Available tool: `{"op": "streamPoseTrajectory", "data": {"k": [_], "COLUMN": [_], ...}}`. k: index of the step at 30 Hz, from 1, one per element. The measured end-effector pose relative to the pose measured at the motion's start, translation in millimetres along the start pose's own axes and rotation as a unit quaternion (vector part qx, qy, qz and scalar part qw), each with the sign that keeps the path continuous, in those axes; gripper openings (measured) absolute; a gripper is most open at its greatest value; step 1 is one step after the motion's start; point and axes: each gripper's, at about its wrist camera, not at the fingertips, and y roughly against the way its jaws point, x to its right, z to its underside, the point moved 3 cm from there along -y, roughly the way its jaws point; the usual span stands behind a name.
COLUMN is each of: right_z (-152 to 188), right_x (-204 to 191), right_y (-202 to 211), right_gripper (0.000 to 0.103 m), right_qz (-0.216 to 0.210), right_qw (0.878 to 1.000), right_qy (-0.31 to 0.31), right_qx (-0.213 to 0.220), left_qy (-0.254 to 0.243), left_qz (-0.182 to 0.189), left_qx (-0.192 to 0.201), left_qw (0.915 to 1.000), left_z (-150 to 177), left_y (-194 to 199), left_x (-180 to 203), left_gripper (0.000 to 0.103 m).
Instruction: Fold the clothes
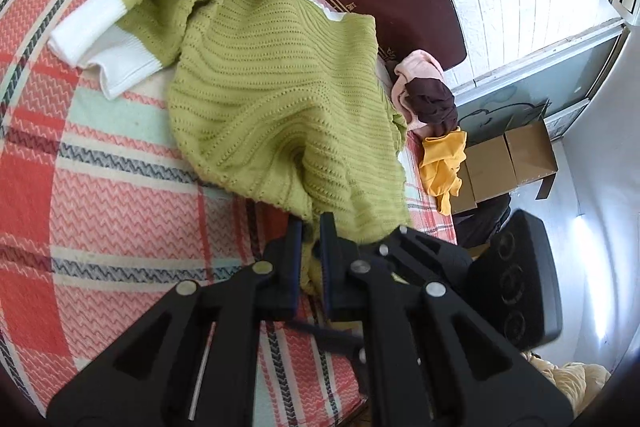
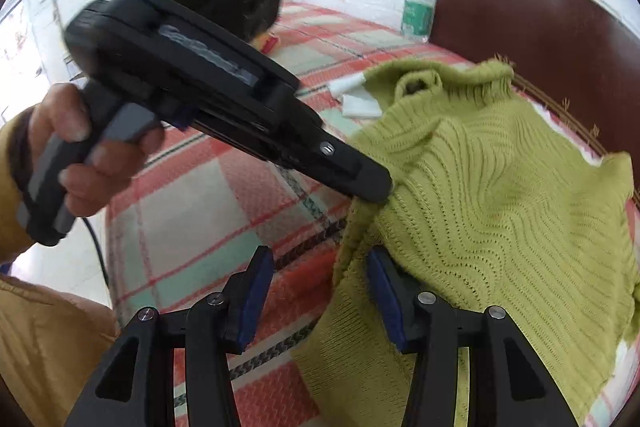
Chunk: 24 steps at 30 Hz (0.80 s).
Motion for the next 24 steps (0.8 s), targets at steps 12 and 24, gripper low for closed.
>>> {"op": "streamPoseTrajectory", "data": {"k": [12, 24], "right_z": [23, 3], "right_x": [61, 30], "right_y": [35, -1], "right_gripper": [0.050, 0.047], "right_qz": [0.057, 0.034], "right_qw": [0.994, 0.998], "right_qy": [-0.093, -0.037], "right_qx": [-0.014, -0.044], "left_qy": [-0.009, -0.006], "left_qz": [-0.004, 0.014], "left_qx": [-0.052, -0.041], "left_qw": [0.9986, 0.9990], "left_z": [1, -1], "left_y": [-36, -24], "left_x": [1, -4], "left_gripper": [0.010, 0.010]}}
